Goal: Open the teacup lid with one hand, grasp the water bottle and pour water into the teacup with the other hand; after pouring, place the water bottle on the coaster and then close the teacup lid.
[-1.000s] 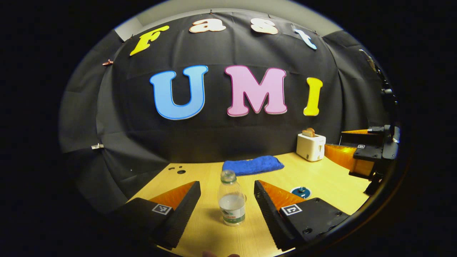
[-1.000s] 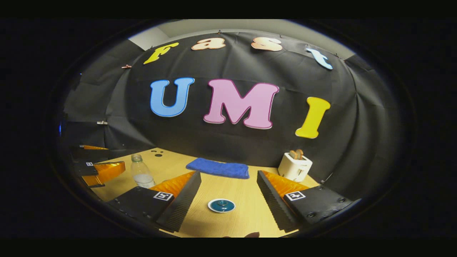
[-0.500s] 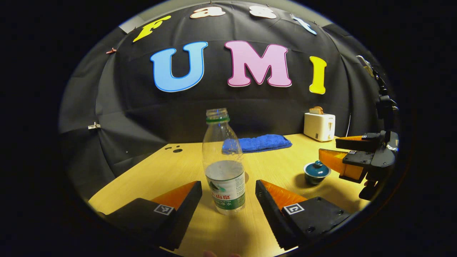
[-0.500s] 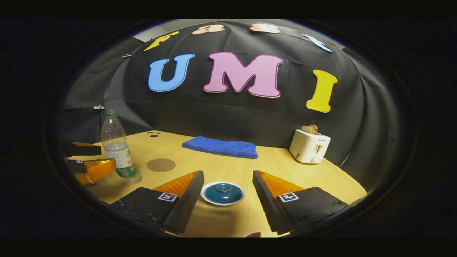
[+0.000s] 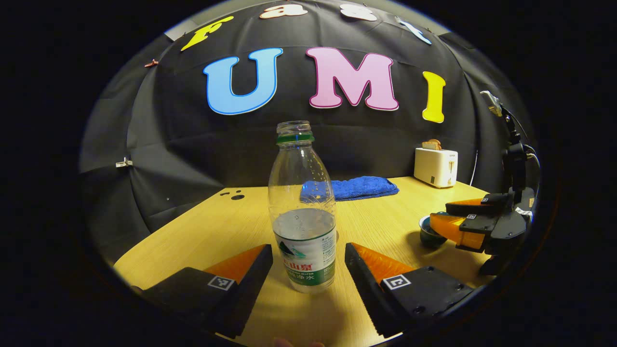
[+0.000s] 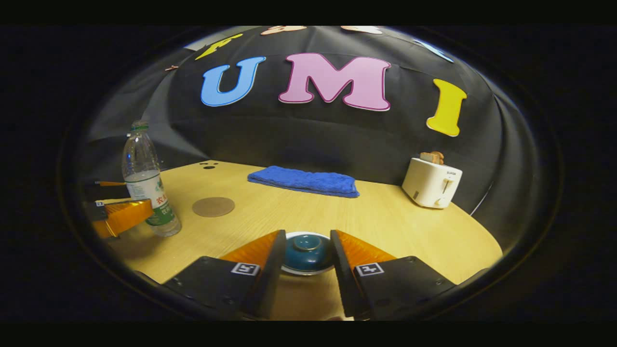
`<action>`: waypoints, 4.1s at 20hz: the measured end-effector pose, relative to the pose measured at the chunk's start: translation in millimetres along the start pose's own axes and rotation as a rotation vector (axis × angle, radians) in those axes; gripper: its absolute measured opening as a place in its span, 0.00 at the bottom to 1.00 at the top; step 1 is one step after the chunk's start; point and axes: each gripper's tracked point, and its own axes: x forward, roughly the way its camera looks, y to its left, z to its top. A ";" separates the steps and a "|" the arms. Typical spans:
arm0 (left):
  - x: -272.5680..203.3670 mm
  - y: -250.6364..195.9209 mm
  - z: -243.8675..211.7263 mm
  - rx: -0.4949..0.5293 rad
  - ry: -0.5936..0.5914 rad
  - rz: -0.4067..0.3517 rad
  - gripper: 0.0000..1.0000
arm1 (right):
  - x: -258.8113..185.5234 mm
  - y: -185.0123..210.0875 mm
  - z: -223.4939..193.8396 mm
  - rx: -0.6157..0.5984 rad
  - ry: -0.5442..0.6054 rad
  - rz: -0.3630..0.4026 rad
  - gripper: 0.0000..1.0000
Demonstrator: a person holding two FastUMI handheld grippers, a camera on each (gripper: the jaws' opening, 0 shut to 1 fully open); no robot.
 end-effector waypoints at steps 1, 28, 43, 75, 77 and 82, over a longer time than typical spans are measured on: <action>1.8 -1.2 -0.3 -0.002 0.000 -0.001 0.96 | -0.7 1.4 2.4 0.012 -0.007 0.013 0.53; 32.4 -12.2 39.0 0.592 0.064 0.087 0.76 | -51.4 -134.1 33.1 0.000 -0.079 -0.176 0.23; 53.4 -61.1 41.8 1.312 0.119 0.170 0.76 | -66.9 -196.1 23.0 -0.010 -0.082 -0.120 0.28; 83.8 -72.7 52.3 1.863 0.032 0.185 0.76 | -61.9 -195.4 18.0 -0.001 -0.116 -0.004 0.34; 85.3 -72.7 56.2 1.889 0.011 0.188 0.76 | -62.0 -195.9 18.0 -0.004 -0.118 -0.008 0.28; 88.3 -70.4 66.8 1.959 -0.046 0.209 0.76 | -64.2 -197.1 19.5 -0.009 -0.123 -0.021 0.33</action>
